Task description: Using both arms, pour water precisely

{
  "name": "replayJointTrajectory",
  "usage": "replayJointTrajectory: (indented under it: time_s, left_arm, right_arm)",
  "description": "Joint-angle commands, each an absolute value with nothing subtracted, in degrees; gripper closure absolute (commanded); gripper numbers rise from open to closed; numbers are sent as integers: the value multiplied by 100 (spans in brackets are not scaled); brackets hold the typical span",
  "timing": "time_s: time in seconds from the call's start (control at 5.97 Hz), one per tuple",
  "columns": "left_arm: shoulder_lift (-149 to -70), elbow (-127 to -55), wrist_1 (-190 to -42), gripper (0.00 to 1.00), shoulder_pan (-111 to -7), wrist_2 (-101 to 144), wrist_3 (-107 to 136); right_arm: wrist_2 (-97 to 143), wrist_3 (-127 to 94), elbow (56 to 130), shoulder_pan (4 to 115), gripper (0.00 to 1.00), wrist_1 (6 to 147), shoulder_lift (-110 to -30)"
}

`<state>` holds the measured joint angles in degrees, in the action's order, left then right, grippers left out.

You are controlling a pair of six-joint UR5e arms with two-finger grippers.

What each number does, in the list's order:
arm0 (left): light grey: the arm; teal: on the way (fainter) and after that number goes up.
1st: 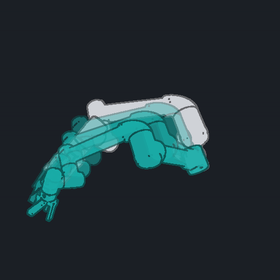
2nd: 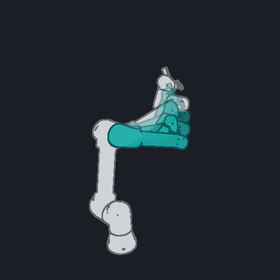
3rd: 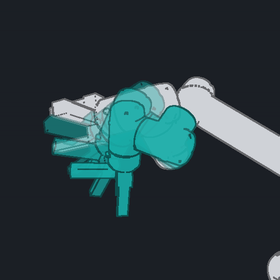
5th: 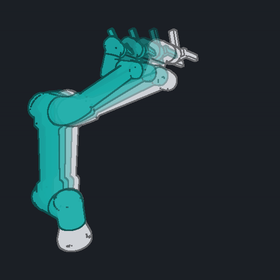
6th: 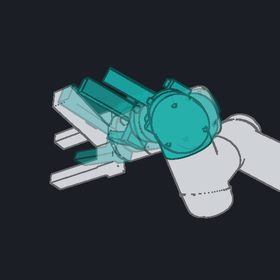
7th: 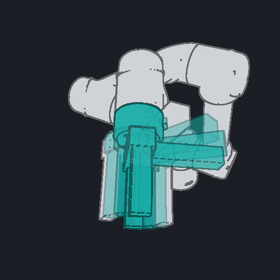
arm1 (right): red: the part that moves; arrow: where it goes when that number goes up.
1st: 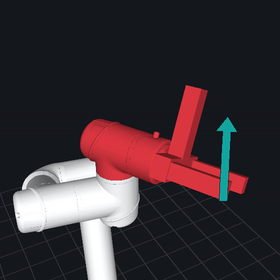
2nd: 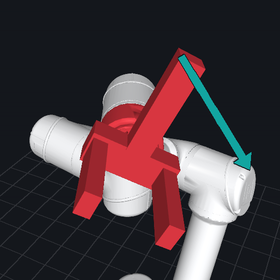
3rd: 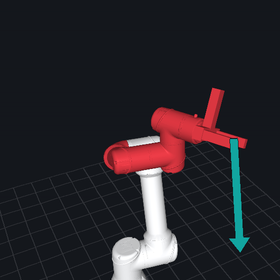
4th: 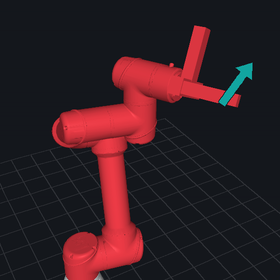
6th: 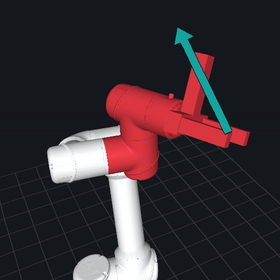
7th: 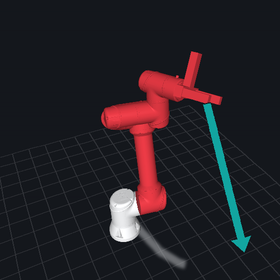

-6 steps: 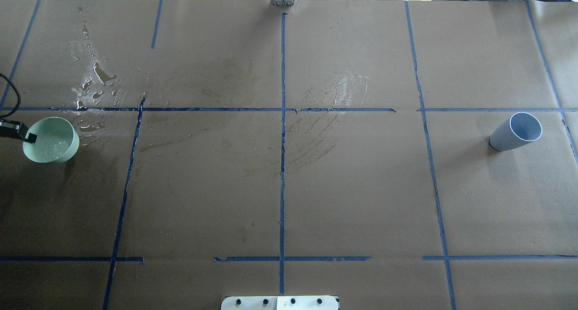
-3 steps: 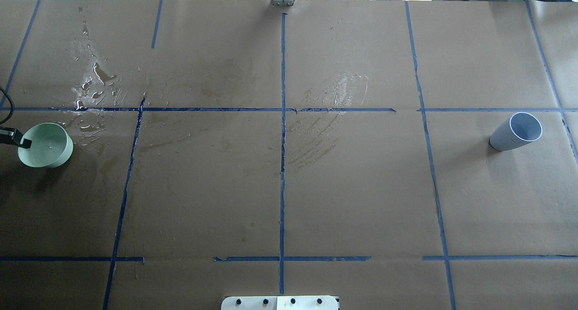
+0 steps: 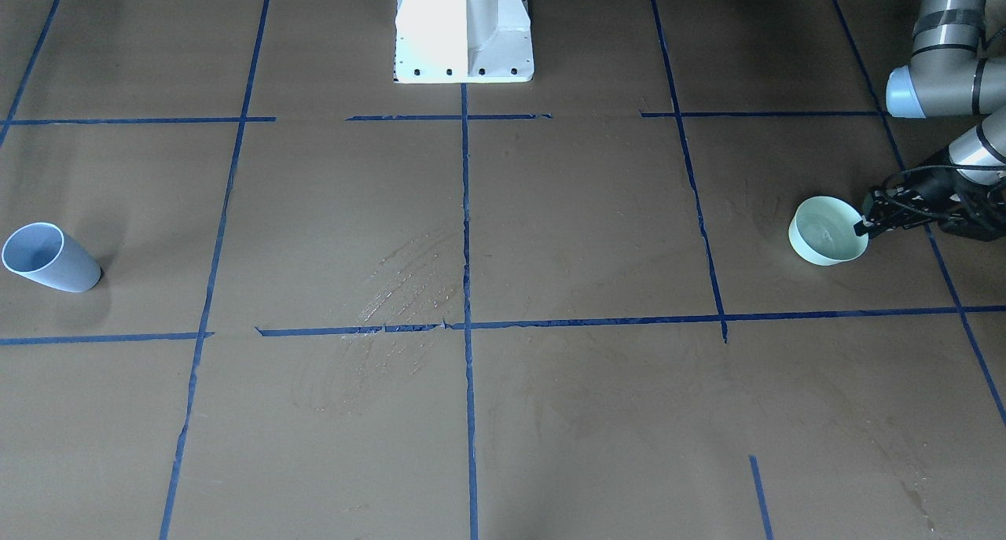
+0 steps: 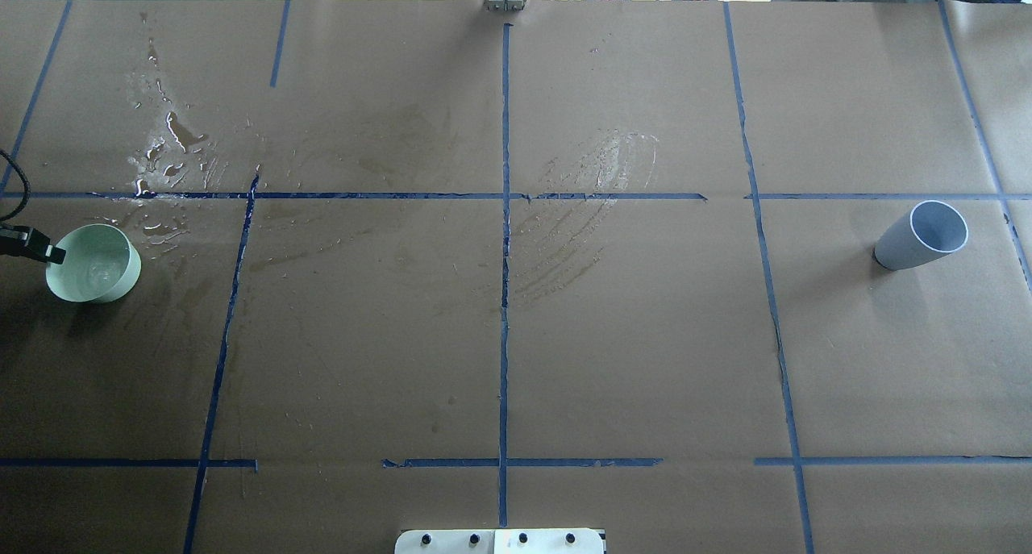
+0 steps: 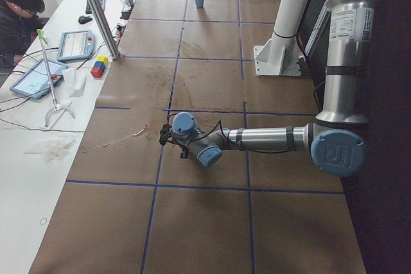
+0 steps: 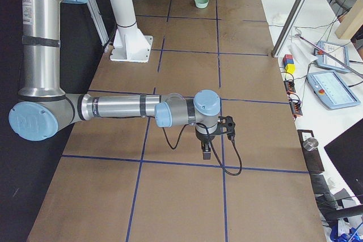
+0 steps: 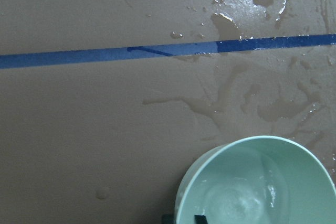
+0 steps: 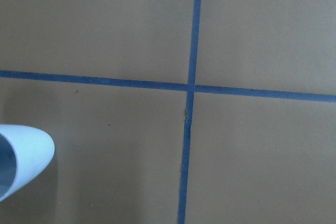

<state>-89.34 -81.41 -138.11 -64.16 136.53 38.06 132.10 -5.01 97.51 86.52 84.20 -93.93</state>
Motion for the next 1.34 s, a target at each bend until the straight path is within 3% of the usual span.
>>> replayJointTrajectory:
  time_s: [0.0, 0.5, 0.84, 1.17]
  left_arm:
    - [-8904, -8313, -13764, 0, -6460, 13658, 3797]
    - [-8859, -8350, -13066, 0, -7273, 13693, 2496]
    - [-8894, -8411, -11189, 0, -8414, 13702, 300]
    - [-8912, -9276, -8871, 0, -9068, 13659, -1049]
  right_arm:
    - [13210, -501, 9756, 8649, 0, 8420, -9387]
    - [13201, -483, 9747, 8648, 0, 8307, -9352]
    - [13262, -475, 9782, 8657, 0, 8340, -9352]
    - [13603, -257, 9765, 8666, 0, 8402, -9430]
